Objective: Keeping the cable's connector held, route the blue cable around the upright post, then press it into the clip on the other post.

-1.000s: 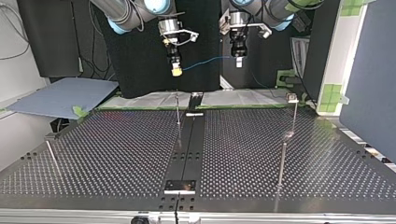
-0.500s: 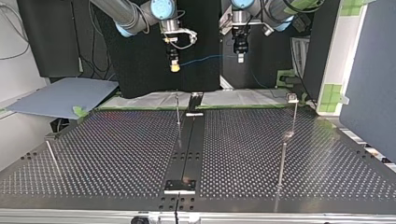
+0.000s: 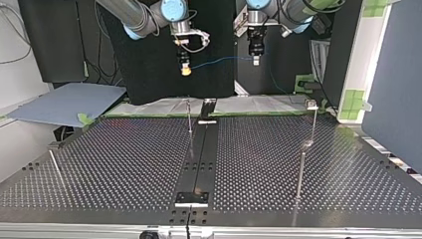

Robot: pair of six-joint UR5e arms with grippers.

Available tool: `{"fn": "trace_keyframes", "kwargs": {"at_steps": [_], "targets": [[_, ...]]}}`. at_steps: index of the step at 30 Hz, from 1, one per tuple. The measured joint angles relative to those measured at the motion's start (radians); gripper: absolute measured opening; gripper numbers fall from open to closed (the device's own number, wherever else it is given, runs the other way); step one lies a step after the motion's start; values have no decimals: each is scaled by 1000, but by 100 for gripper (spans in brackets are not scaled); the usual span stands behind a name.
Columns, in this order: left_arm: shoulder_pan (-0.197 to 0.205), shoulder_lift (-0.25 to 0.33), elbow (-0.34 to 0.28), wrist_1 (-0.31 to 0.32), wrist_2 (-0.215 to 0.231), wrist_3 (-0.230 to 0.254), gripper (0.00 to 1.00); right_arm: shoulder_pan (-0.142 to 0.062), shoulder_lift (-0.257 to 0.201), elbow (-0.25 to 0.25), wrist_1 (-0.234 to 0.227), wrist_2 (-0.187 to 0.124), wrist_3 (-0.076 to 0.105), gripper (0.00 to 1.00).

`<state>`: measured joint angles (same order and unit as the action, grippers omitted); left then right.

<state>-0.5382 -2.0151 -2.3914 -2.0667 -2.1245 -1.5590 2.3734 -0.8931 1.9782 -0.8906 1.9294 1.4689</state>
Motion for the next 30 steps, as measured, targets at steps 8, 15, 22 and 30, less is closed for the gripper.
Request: {"fn": "trace_keyframes", "kwargs": {"at_steps": [8, 15, 22, 30], "targets": [[4, 64, 2, -43, 36, -53, 0, 8, -71, -7, 56, -17, 70, 0], [19, 127, 9, -104, 0, -115, 0, 13, -135, -53, 101, -78, 115, 0], [37, 202, 73, -179, -74, -182, 0, 14, -206, -122, 170, -148, 118, 0], [71, 295, 166, -272, -148, -204, 0, 10, -287, -204, 252, -196, 124, 0]]}}
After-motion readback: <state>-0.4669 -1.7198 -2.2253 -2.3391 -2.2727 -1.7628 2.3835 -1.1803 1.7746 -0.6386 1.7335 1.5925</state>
